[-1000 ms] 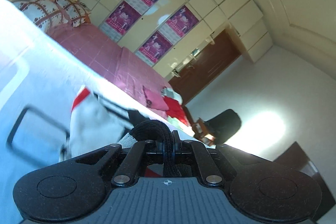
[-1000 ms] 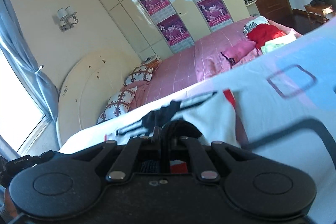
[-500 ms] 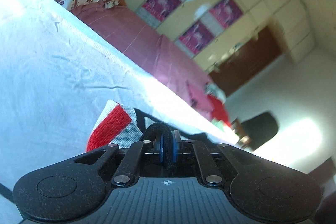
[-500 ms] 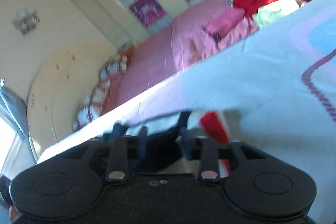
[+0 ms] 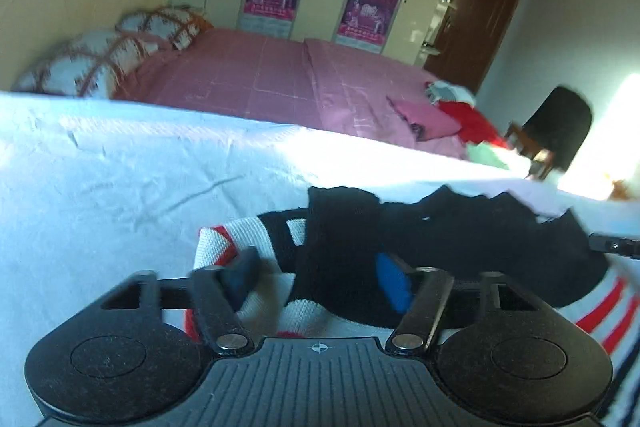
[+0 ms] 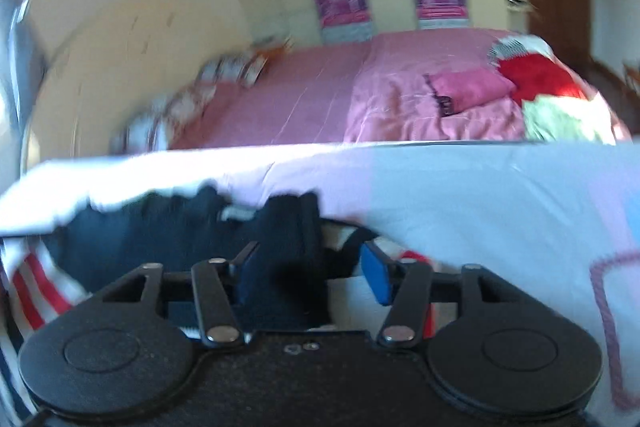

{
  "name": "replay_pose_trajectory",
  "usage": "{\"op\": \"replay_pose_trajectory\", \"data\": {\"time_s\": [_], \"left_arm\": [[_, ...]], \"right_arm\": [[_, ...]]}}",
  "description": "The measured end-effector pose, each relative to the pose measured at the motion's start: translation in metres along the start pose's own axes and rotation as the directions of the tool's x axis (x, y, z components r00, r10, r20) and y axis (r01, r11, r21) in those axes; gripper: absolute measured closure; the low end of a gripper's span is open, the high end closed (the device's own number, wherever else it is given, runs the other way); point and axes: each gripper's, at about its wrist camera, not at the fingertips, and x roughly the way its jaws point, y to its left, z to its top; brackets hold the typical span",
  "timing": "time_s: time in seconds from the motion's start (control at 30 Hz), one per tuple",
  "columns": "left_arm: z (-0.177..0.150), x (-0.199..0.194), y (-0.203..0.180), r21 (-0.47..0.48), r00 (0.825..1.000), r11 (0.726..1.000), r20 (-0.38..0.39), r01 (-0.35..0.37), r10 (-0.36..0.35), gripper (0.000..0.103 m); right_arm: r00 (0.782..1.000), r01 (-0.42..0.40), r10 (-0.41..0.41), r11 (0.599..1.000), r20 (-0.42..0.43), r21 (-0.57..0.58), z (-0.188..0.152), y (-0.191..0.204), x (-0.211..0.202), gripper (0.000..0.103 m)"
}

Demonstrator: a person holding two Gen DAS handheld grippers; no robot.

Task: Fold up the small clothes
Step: 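Lower the hem onto the collar and open both tools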

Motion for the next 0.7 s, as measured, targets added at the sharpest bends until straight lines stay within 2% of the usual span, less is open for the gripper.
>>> {"op": "replay_pose_trajectory", "data": {"time_s": [0.03, 0.07, 0.1, 0.13, 0.2, 0.27, 0.33, 0.4, 0.5, 0.57, 0.6, 0.63, 0.67, 0.7], "left_arm": [[0.001, -0.001, -0.004, 0.019, 1.0, 1.0, 0.0, -0.018, 0.018, 0.079], [0.0, -0.006, -0.008, 0.025, 1.0, 0.999, 0.02, -0.02, 0.02, 0.094], [0.002, -0.011, -0.008, 0.016, 0.999, 1.0, 0.038, -0.01, 0.009, 0.097], [0.002, -0.016, -0.006, 0.0, 0.998, 1.0, 0.064, -0.01, 0.01, 0.098], [0.002, -0.026, -0.006, -0.002, 0.988, 1.0, 0.153, -0.008, 0.008, 0.098], [-0.002, -0.031, -0.008, -0.009, 0.98, 0.999, 0.19, -0.051, 0.051, 0.098], [0.001, -0.018, -0.003, -0.03, 0.979, 0.996, 0.18, -0.09, 0.094, 0.098], [0.004, 0.003, -0.001, -0.035, 0.989, 0.993, 0.093, -0.116, 0.119, 0.098], [0.007, 0.011, -0.005, 0.006, 0.985, 0.987, 0.071, -0.158, 0.157, 0.093], [0.009, 0.011, -0.005, 0.011, 0.985, 0.986, 0.063, -0.164, 0.163, 0.085], [0.01, 0.009, -0.002, -0.013, 0.985, 0.988, 0.065, -0.157, 0.157, 0.08], [0.01, 0.005, 0.003, -0.048, 0.986, 0.988, 0.067, -0.147, 0.15, 0.068], [0.011, 0.0, 0.009, -0.088, 0.987, 0.986, 0.073, -0.139, 0.146, 0.062], [0.01, -0.01, 0.011, -0.126, 0.984, 0.983, 0.097, -0.135, 0.148, 0.062]], "right_arm": [[1.0, 0.0, -0.001, 0.999, -0.023, -0.043, -0.001, 0.008, 0.005, 0.087], [0.999, 0.027, -0.03, 0.995, -0.028, -0.094, -0.003, 0.016, 0.007, 0.095], [0.999, 0.041, -0.044, 0.992, -0.018, -0.12, -0.004, 0.021, 0.006, 0.097], [0.999, 0.053, -0.053, 0.992, 0.004, -0.117, -0.002, 0.022, 0.003, 0.098], [0.991, 0.094, -0.086, 0.992, 0.1, -0.079, 0.0, 0.019, -0.014, 0.098], [0.98, 0.133, -0.124, 0.99, 0.153, -0.047, 0.0, 0.014, -0.024, 0.098], [0.977, 0.178, -0.171, 0.983, 0.128, -0.045, -0.003, 0.012, -0.017, 0.098], [0.977, 0.208, -0.204, 0.977, 0.057, -0.056, -0.01, 0.008, 0.003, 0.097], [0.976, 0.211, -0.207, 0.976, 0.073, -0.059, -0.016, 0.005, 0.005, 0.095], [0.974, 0.221, -0.216, 0.973, 0.075, -0.068, -0.019, 0.005, 0.004, 0.081], [0.972, 0.227, -0.221, 0.971, 0.08, -0.075, -0.02, 0.004, 0.002, 0.074], [0.968, 0.241, -0.235, 0.967, 0.085, -0.079, -0.017, 0.006, -0.002, 0.063], [0.962, 0.258, -0.248, 0.963, 0.111, -0.081, -0.014, 0.008, -0.013, 0.06], [0.958, 0.264, -0.25, 0.961, 0.14, -0.088, -0.01, 0.012, -0.023, 0.061]]}}
